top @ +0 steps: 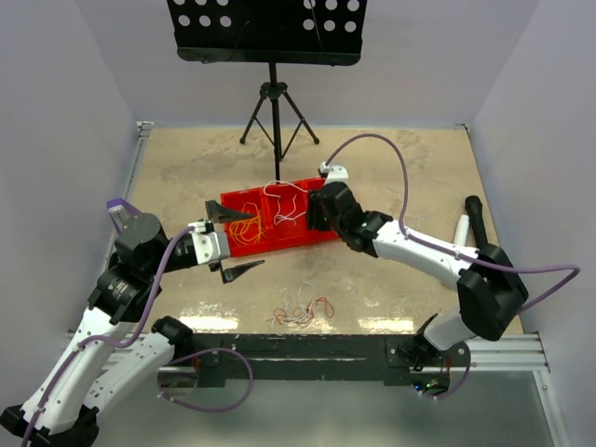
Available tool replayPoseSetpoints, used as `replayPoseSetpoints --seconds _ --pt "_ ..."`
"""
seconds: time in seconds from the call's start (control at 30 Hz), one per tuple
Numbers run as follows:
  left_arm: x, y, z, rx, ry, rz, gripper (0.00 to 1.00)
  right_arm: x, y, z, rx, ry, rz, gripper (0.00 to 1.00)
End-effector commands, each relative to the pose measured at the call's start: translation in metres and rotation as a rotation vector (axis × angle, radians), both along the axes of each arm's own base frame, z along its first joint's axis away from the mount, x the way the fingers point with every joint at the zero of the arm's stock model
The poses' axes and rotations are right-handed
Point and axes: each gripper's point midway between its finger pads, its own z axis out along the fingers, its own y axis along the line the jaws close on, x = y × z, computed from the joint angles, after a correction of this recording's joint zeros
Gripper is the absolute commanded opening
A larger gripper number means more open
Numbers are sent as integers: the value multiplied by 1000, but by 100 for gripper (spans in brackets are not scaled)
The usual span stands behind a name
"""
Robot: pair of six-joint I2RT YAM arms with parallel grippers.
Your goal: Untangle the cables
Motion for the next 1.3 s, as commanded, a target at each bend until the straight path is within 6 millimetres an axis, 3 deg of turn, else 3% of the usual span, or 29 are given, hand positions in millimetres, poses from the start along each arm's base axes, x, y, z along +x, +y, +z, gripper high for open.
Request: replayPoseSetpoints --seconds 0.0,0.07,0.2,0.3,0.43,0.7,1.27 --pt "-1 -1 3 -16 -4 -8 97 -17 13 14 104 -8 4 45" --pt "-1 -1 2 -17 1 -8 97 -6 19 31 112 -52 9 45" --pt "-2 -1 4 -19 -3 -6 97 38 22 50 69 -91 16 47" --pt "-2 1 5 -16 -6 -1 97 67 26 47 0 -110 8 47" --pt "-2 2 3 -9 -10 5 97 89 38 25 -82 -90 22 44" --pt "-1 2 2 -6 -20 6 97 90 28 -9 -171 -59 3 38" --pt "-1 1 4 -21 -23 7 97 88 18 -31 -218 -43 -13 24"
